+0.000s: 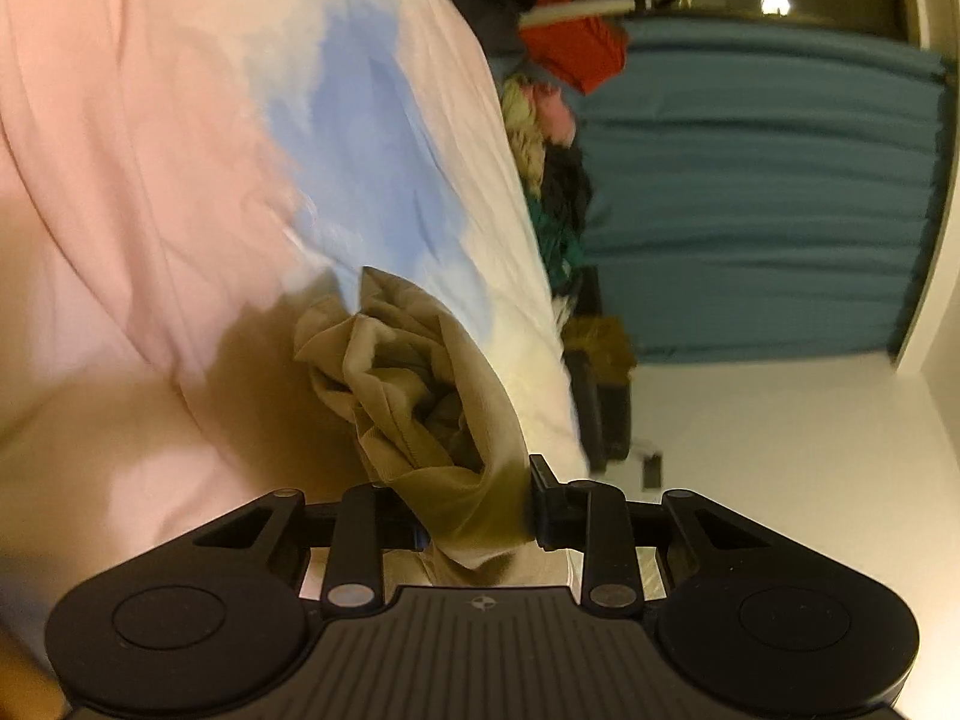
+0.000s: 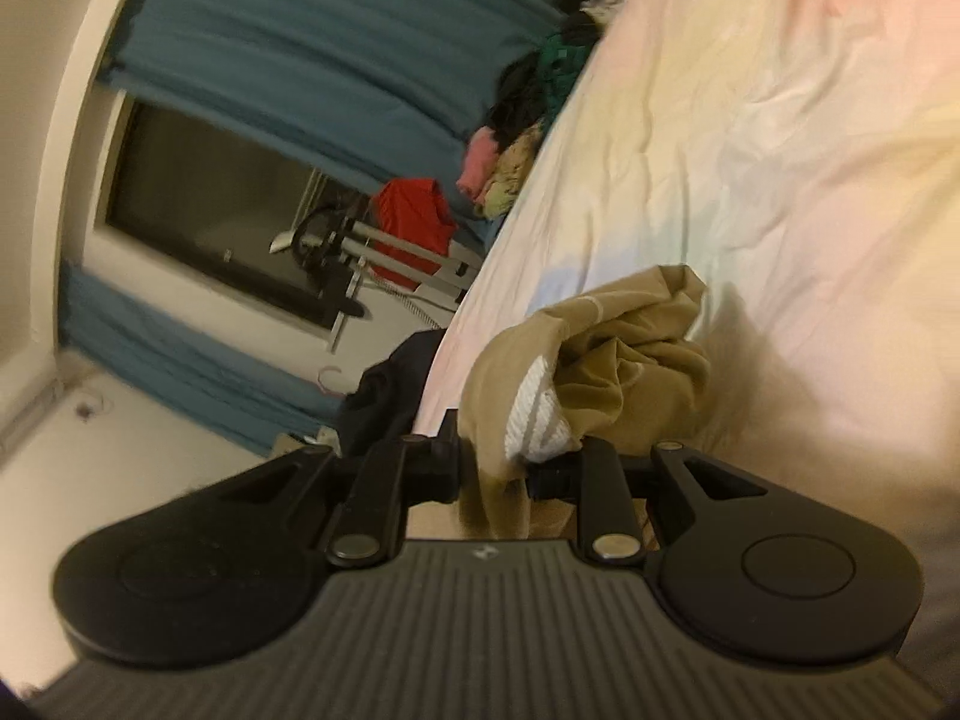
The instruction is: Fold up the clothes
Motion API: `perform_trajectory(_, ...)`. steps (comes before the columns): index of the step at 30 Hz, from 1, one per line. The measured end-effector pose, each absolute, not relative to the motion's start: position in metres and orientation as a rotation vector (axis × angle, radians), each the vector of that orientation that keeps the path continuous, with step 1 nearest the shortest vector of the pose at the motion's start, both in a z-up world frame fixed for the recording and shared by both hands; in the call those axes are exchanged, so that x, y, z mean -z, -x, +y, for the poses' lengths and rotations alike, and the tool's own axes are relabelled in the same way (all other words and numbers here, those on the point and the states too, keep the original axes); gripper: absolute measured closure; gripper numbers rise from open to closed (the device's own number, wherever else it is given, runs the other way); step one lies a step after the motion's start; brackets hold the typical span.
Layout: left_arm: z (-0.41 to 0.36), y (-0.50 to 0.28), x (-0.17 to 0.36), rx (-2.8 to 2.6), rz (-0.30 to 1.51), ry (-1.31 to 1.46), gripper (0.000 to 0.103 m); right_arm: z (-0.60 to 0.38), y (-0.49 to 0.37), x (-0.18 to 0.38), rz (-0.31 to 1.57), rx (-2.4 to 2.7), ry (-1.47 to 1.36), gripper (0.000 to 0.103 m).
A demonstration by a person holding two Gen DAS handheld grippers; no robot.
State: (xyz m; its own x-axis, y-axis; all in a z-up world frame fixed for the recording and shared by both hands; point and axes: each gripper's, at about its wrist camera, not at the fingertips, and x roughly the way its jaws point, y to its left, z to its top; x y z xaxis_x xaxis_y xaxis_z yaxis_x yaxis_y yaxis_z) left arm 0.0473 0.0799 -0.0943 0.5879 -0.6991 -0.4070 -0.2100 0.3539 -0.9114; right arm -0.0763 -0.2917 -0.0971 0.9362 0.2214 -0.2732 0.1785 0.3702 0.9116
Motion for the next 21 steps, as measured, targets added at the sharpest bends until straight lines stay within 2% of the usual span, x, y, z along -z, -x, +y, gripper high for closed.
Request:
perform_trajectory(5, 0.047, -0.045, 0.06, 0.379, 1.01, 1.124, 0.073, -0.332, 0.078, 0.096, 0.405, 0.029, -1.344, 0.08)
perform_trajectory(9, -0.023, -0.093, 0.032, 0.449, 0.975, 1.062, 0.075, -0.378, 0.061, 0.084, 0.33, 0.084, -1.363, 0.08)
perform_trajectory(18, -0.191, -0.214, -0.031, 0.62, 0.866, 0.923, 0.077, -0.514, -0.047, -0.001, 0.13, 0.198, -1.122, 0.08)
perform_trajectory(21, -0.234, -0.238, -0.041, 0.645, 0.781, 0.866, 0.077, -0.531, -0.068, -0.004, 0.062, 0.25, -1.014, 0.081)
